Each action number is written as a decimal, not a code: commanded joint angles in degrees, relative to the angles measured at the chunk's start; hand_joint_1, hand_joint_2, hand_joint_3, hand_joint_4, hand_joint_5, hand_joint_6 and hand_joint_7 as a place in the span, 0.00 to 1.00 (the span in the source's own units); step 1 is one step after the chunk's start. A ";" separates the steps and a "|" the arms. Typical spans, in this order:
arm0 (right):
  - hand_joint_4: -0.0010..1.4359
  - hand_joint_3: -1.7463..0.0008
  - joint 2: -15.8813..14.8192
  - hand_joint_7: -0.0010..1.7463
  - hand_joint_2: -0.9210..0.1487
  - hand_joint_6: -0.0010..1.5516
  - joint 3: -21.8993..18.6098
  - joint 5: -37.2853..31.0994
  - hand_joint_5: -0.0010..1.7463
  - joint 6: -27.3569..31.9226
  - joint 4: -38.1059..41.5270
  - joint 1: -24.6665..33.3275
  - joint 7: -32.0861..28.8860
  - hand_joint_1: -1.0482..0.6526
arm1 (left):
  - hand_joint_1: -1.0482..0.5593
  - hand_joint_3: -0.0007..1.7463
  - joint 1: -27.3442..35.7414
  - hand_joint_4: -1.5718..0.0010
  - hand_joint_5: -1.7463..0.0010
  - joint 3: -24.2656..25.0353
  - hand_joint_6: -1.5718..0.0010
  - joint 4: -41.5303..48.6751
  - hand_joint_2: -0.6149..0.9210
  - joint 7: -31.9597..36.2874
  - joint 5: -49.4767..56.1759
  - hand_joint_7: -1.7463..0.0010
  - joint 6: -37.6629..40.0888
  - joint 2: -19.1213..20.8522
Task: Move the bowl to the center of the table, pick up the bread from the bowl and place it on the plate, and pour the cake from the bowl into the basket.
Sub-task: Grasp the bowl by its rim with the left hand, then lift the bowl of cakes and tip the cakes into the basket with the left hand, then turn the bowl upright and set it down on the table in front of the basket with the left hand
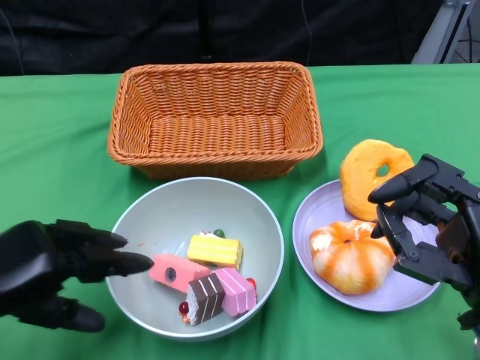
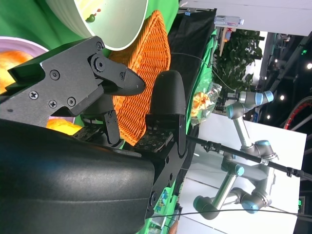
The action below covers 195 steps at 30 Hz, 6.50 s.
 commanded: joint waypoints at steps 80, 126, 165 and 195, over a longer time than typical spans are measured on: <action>0.46 0.51 0.85 0.74 0.22 0.40 0.34 -1.49 0.87 1.52 2.31 0.07 -1.25 0.61 | 0.57 0.48 -12.38 0.49 0.10 -15.44 0.43 -0.44 0.86 -41.87 -60.65 0.42 3.94 -1.55; 0.49 0.59 0.77 0.78 0.18 0.40 2.62 -5.64 0.86 -4.14 11.09 -0.85 -2.83 0.61 | 0.54 0.67 -39.77 0.49 0.00 3.72 0.57 21.62 0.73 -47.19 -63.17 0.07 43.00 -32.06; 0.48 0.57 0.65 0.79 0.17 0.39 1.69 -5.70 0.87 -5.48 11.44 -0.07 -3.05 0.62 | 0.51 0.45 -48.65 0.45 0.00 38.33 0.55 26.15 0.89 -40.21 -96.94 0.00 95.73 -38.01; 0.47 0.63 0.71 0.82 0.13 0.38 1.79 -6.28 0.90 -5.62 12.19 -0.34 -2.89 0.58 | 0.55 0.60 -39.45 0.49 0.00 0.41 0.57 6.27 0.79 -62.16 -61.02 0.10 37.28 -25.56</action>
